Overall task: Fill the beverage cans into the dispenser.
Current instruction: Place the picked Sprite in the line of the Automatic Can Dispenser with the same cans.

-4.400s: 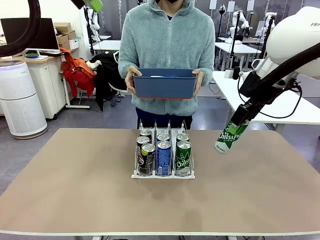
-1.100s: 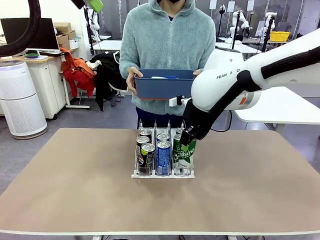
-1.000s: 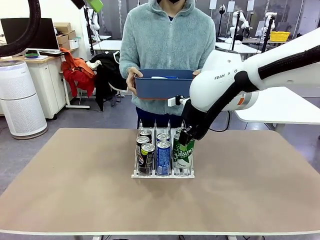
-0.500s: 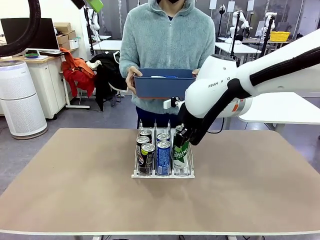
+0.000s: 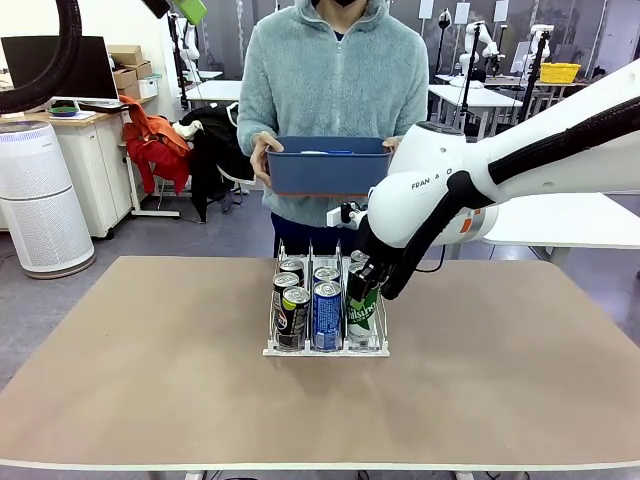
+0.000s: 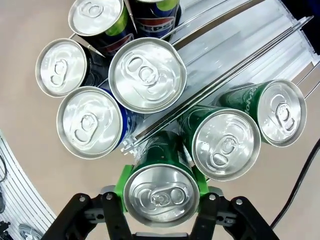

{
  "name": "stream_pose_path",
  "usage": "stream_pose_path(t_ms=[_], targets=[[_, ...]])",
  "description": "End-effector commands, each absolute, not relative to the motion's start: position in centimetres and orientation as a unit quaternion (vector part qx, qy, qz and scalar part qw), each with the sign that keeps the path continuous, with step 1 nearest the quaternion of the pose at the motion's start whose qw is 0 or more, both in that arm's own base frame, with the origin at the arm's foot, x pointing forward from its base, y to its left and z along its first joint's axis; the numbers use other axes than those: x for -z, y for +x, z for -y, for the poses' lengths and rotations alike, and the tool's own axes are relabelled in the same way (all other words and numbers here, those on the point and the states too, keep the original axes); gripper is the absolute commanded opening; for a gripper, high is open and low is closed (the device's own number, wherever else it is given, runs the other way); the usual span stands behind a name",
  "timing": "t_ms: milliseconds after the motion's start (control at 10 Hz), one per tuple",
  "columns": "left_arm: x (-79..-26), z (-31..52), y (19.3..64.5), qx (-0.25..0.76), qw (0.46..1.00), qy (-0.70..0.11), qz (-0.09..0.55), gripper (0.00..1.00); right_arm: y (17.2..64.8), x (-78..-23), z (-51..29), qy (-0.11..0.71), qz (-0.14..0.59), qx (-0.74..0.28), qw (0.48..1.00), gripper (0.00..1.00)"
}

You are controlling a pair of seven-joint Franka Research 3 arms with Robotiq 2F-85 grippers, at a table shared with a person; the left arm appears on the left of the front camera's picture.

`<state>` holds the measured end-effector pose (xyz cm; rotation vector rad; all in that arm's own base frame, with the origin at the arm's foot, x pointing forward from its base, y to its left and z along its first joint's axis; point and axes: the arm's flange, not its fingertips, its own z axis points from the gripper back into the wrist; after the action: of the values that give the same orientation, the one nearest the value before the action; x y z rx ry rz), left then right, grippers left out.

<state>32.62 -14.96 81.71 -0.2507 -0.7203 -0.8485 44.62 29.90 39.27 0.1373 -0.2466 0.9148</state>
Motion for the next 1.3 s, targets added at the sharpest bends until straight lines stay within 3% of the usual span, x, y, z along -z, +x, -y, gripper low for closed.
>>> stream_pose_path(t_ms=[0,100,200,300,400,600,1200], targets=[[-81.6,14.8,32.5,0.400,0.843,-0.119,0.340,1.00,45.5,-40.0,-29.6,0.050,0.132,-0.446,0.884,0.58],[-81.6,14.8,32.5,0.400,0.843,-0.119,0.340,1.00,45.4,-40.0,-29.5,0.050,0.123,-0.450,0.883,0.58],[-81.6,14.8,32.5,0.400,0.843,-0.119,0.340,1.00,45.3,-40.1,-29.4,0.052,0.120,-0.452,0.882,0.77],[-81.6,14.8,32.5,0.400,0.843,-0.119,0.340,1.00,45.2,-40.5,-29.2,0.056,0.116,-0.453,0.882,0.77],[-81.6,14.8,32.5,0.400,0.843,-0.119,0.340,1.00,44.7,-41.2,-29.0,0.062,0.108,-0.449,0.885,0.96],[-81.6,14.8,32.5,0.400,0.843,-0.119,0.340,1.00,44.3,-42.2,-28.7,0.070,0.111,-0.436,0.891,1.00],[-81.6,14.8,32.5,0.400,0.843,-0.119,0.340,1.00,44.2,-43.0,-29.0,0.068,0.124,-0.433,0.890,1.00]])
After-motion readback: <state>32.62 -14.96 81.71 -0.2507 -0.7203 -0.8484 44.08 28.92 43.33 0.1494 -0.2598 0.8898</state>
